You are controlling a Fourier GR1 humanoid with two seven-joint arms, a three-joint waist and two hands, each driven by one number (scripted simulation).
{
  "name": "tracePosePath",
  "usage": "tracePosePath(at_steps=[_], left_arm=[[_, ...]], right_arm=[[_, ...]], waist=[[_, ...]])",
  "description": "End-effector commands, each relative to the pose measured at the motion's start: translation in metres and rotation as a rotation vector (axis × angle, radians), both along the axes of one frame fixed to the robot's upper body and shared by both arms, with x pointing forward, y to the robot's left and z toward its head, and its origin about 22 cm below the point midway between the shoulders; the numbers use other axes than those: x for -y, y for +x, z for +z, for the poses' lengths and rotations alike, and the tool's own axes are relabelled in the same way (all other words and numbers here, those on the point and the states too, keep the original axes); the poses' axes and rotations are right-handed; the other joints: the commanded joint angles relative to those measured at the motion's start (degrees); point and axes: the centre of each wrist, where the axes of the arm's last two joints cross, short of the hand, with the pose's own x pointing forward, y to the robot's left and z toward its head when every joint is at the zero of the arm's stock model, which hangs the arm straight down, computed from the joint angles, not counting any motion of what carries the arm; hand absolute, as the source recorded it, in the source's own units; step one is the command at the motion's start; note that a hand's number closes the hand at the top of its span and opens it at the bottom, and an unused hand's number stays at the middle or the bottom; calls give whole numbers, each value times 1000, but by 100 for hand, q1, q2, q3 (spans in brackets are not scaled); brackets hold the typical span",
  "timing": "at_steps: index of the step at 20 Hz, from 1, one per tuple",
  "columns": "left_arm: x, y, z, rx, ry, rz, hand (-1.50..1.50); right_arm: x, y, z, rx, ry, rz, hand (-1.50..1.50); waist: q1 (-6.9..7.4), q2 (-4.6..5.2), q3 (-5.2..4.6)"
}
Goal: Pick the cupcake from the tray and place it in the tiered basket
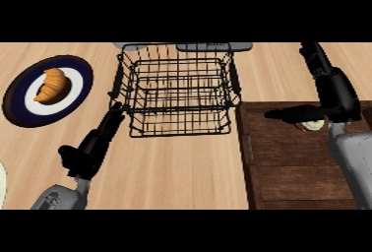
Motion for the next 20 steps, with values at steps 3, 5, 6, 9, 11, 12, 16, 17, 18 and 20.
tracePosePath(at_steps=[3,5,6,9,11,12,16,17,18,20], left_arm=[[-11,-5,-4,-18,9,28,0],[-11,-1,-2,-13,4,28,0],[-14,-8,-10,-16,4,22,0],[-13,0,3,-10,2,18,0],[-23,-14,-12,-17,1,10,0],[-7,-5,-6,-22,-4,-5,0],[-8,0,-2,-5,24,-6,0],[0,-1,-6,11,-5,-5,0],[-6,2,-13,-10,-7,-9,0],[-12,0,-15,-12,-2,-19,0]], right_arm=[[42,-12,63,-79,-547,-143,-150],[45,-19,68,-196,-747,-121,-150],[49,-20,85,-223,-819,-130,-150],[36,-34,99,-308,-1022,-124,-150],[14,-41,113,-349,-1090,-107,-150],[3,-48,117,-374,-1120,-90,-150],[-21,-72,127,-431,-1107,-89,-150],[-24,-79,127,-444,-1088,-123,-150],[-26,-82,122,-448,-1101,-127,-150],[-29,-94,125,-462,-1093,-139,-150]], waist=[[-141,-93,-39],[-196,-90,-50],[-152,-79,-51],[-179,-114,-34],[-57,-83,-30],[-115,-75,-24],[-5,-11,2],[6,-4,4],[20,11,5],[41,13,7]])
